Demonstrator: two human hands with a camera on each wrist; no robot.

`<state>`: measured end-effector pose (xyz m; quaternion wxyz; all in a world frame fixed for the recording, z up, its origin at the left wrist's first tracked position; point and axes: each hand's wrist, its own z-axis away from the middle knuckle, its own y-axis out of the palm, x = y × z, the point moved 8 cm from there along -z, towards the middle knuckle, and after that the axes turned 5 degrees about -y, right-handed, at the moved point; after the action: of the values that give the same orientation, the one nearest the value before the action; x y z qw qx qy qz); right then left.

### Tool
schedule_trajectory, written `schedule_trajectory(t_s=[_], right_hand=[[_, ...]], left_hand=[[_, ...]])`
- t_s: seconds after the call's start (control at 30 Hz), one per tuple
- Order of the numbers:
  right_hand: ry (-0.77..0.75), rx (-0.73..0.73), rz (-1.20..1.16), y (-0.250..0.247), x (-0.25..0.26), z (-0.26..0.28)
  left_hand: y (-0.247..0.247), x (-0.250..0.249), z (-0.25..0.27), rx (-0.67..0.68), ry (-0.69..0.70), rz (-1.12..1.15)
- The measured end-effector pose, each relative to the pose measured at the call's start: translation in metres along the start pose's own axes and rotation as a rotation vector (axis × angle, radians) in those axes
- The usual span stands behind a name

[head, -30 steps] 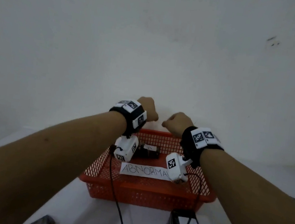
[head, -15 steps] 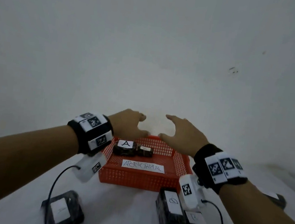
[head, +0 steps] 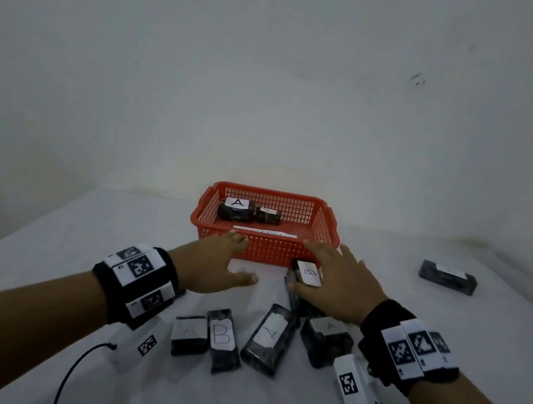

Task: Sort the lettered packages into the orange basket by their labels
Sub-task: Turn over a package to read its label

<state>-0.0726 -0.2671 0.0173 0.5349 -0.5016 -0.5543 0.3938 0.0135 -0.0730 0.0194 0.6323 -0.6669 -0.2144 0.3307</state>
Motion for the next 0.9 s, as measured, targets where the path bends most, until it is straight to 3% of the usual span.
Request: schedule_trajectory(t_s=[0.27, 0.5, 0.8, 0.9], right_hand=[[0.083, 0.057, 0.012, 0.028, -0.01, 0.028], [0.2, 0.041, -0.137, 0.029, -0.027, 0.017], [0.265, 0.094, -0.052, 0.026, -0.028, -0.004], [0.263, 0.088, -0.132, 0.021, -0.031, -0.002]], left_hand=[[0.033, -0.056, 0.003, 0.053, 0.003, -0.014], [0.023, -0.111, -0.021, 0.066, 0.034, 0.001], [0.032, -0.091, -0.056, -0.028, -0.012, 0.085], [0.025, -0.08, -0.06, -0.126, -0.016, 0.084]])
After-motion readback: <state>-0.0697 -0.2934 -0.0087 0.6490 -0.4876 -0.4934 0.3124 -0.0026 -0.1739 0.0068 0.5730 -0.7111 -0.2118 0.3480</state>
